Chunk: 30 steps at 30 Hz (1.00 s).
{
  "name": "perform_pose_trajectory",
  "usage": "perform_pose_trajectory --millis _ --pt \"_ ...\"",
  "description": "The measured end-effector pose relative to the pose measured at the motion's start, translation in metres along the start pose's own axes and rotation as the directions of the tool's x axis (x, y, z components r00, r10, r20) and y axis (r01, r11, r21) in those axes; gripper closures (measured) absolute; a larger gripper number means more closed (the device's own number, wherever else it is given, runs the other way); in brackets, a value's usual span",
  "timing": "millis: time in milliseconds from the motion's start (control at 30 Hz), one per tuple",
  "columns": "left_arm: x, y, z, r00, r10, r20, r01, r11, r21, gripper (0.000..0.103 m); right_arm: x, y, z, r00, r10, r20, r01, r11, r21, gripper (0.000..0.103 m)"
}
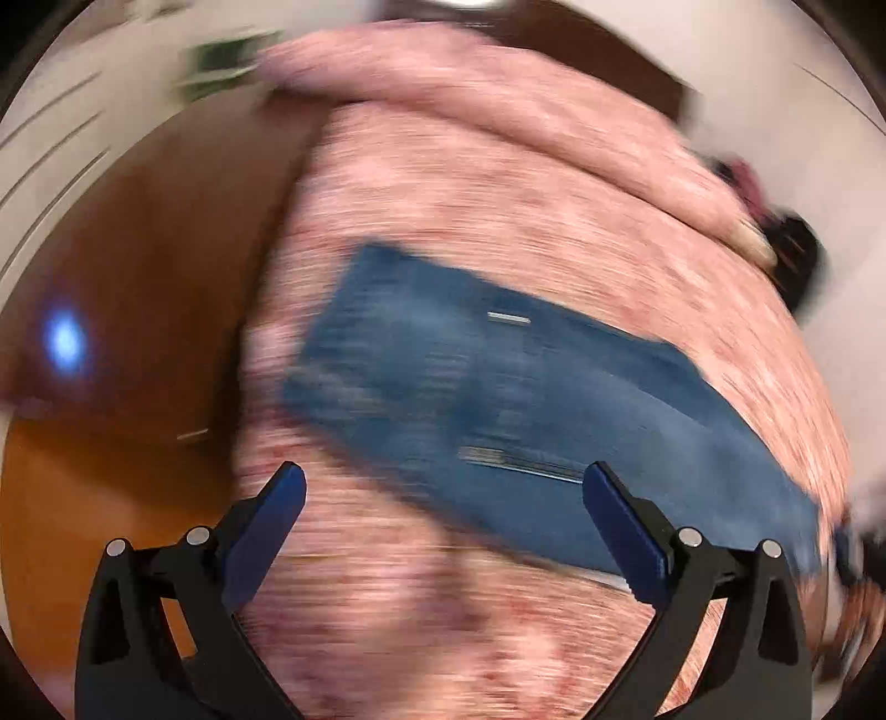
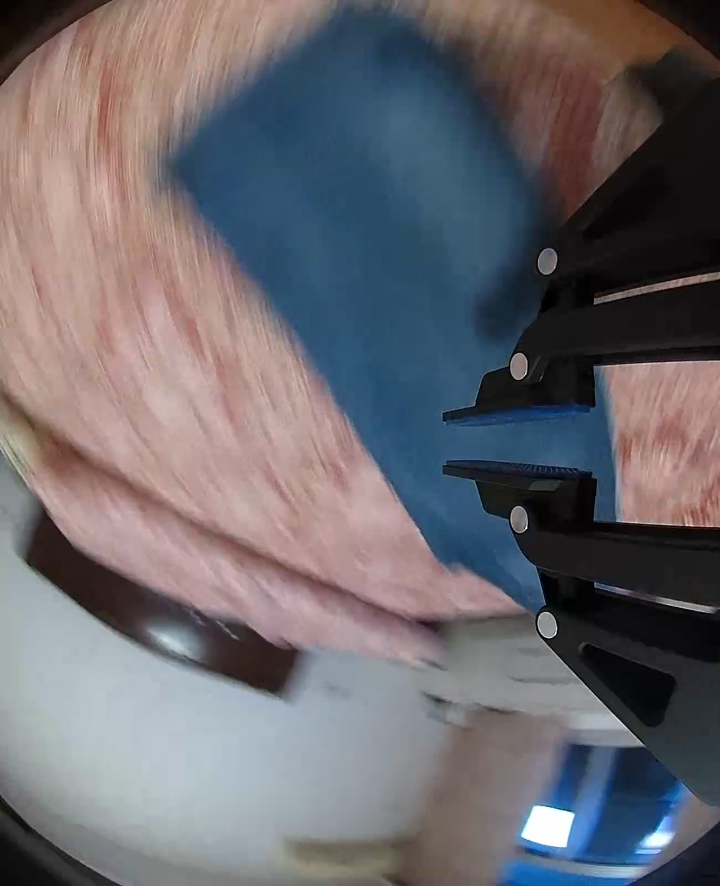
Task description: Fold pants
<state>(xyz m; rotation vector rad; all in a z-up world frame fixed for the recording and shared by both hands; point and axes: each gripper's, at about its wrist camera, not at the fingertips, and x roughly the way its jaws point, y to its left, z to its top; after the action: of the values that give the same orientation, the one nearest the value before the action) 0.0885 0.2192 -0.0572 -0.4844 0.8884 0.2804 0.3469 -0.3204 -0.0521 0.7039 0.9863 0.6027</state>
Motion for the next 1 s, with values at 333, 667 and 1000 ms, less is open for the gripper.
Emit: perform_pose_trajectory --millis 333,667,1000 --pt "0.081 -0.158 -0.019 0.863 -0.406 -0.301 0.500 0.772 0.392 0.002 0.238 0.163 -0.001 0.902 0.112 -0.417 -0.239 0.933 -0.268 0.053" --pt "0.108 -0.141 -0.055 0.849 -0.391 -0.356 0.515 0.761 0.395 0.003 0.363 0.131 0.020 0.875 -0.005 -0.485 -0.087 0.982 -0.168 0.103" --pt "0.108 -0.137 -0.058 0.873 -0.388 -0.294 0.481 0.782 0.396 0.003 0.276 0.147 0.004 0.895 0.037 -0.444 -0.171 0.949 -0.264 0.101"
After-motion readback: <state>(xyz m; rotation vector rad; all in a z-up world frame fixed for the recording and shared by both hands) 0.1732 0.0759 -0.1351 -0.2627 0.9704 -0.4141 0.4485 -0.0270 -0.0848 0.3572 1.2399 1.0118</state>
